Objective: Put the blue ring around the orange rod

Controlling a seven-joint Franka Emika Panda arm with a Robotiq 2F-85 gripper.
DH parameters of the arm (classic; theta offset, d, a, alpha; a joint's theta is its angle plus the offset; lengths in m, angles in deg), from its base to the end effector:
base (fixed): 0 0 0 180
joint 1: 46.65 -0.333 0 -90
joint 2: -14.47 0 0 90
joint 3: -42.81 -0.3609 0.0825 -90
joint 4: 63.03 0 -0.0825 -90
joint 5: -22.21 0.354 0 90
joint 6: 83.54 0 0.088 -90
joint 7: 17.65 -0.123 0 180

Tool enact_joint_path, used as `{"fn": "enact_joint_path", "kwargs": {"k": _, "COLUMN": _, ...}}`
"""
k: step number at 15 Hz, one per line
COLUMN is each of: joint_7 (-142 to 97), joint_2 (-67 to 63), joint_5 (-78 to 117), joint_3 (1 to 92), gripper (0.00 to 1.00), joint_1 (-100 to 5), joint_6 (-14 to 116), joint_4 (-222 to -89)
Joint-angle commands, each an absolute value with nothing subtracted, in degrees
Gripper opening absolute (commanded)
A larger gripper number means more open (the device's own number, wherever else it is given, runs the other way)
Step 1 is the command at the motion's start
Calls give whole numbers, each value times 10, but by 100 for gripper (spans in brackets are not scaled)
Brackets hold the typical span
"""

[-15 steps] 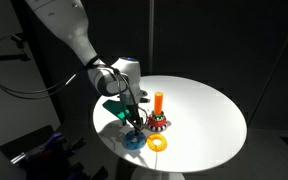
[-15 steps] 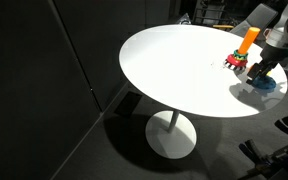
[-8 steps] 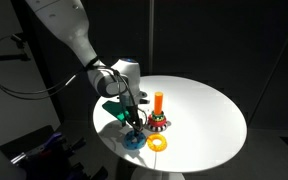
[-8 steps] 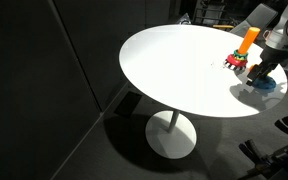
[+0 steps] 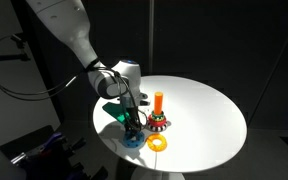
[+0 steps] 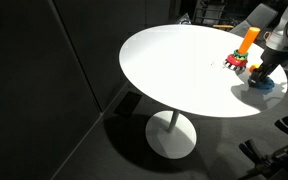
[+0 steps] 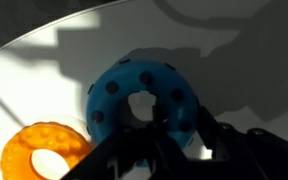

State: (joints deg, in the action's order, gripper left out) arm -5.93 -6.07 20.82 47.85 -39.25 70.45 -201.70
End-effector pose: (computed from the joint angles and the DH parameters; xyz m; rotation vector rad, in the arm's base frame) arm 0.4718 -0.1046 0.2105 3.1169 0.0217 -0.1506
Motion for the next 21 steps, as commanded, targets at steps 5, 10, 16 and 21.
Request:
{"fn": "enact_joint_path", "kwargs": {"k": 5, "joint_7": -93, "joint_2": -25, "joint_5": 151, "joint_3": 509, "gripper": 11, "joint_1": -404, "joint_6": 685, "joint_4": -2015}}
{"fn": "enact_joint_path", "kwargs": {"k": 10, "joint_7": -107, "joint_2": 17, "joint_5": 130, "joint_3": 513, "gripper": 11, "joint_1": -408, "joint_6": 665, "joint_4": -2017}}
{"fn": "enact_joint_path", "kwargs": {"k": 16, "joint_7": -97, "joint_2": 65, "joint_5": 143, "joint_3": 505, "gripper": 11, "joint_1": -401, "joint_6": 626, "joint_4": -2011}}
{"fn": "enact_joint_path", "kwargs": {"k": 21, "joint_7": -89, "joint_2": 93, "joint_5": 158, "joint_3": 504, "gripper": 11, "joint_1": -397, "joint_6": 588, "joint_4": -1992}}
